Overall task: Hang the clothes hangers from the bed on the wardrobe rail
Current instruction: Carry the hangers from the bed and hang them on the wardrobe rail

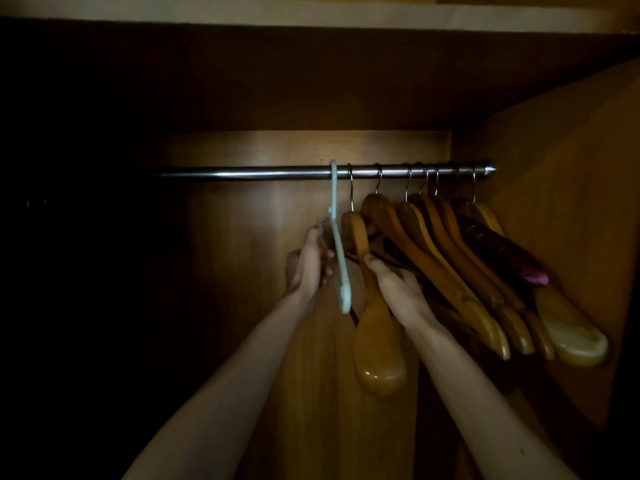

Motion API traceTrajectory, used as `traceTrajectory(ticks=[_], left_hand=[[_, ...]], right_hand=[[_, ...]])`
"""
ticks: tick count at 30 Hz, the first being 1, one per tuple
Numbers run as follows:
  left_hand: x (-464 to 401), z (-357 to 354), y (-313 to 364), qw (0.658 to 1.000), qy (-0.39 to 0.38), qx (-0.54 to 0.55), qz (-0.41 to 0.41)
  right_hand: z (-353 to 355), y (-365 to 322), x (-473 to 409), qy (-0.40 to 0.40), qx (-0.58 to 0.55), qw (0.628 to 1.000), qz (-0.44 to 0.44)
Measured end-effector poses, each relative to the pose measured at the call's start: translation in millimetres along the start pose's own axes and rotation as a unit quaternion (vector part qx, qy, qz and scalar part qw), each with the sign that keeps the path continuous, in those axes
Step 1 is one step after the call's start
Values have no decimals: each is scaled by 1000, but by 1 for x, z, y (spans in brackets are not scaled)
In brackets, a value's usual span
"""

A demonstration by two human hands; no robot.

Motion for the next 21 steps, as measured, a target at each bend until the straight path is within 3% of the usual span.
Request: traceTrajectory(ticks=[2, 5, 8, 10, 13, 16, 19, 21], left_hand=[[9, 14, -35, 997, 38, 58, 45], [32, 27, -106, 992, 62, 34, 109], [64, 26, -198, 979, 5, -71, 189], [94, 23, -268, 951, -57, -162, 256], [155, 22, -374, 878, -167, -279, 352], [226, 22, -465, 781, -296, -354, 421], [293, 29, -533, 679, -394, -397, 476], [329, 37, -570, 623, -436, -427, 489]], right_hand=[[5, 15, 19, 7, -18, 1000, -9], [12, 49, 59, 43, -41, 998, -30], [15, 120, 96, 47, 4, 995, -83], [16, 180, 127, 26, 36, 988, -150], [10, 269, 179, -24, 66, 966, -248], [14, 364, 246, -60, 88, 928, -357], [24, 458, 325, -68, 63, 892, -443], [34, 478, 365, -52, 91, 864, -493]])
Point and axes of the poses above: each hand's wrist, its own x-axis away from the middle knuckle, its own z-axis out of the back of the hand, y = z × x, the point moved 10 cm from there along -x, towards the middle knuckle, and after that the axes turned 7 degrees about z, right-handed, at the moved point
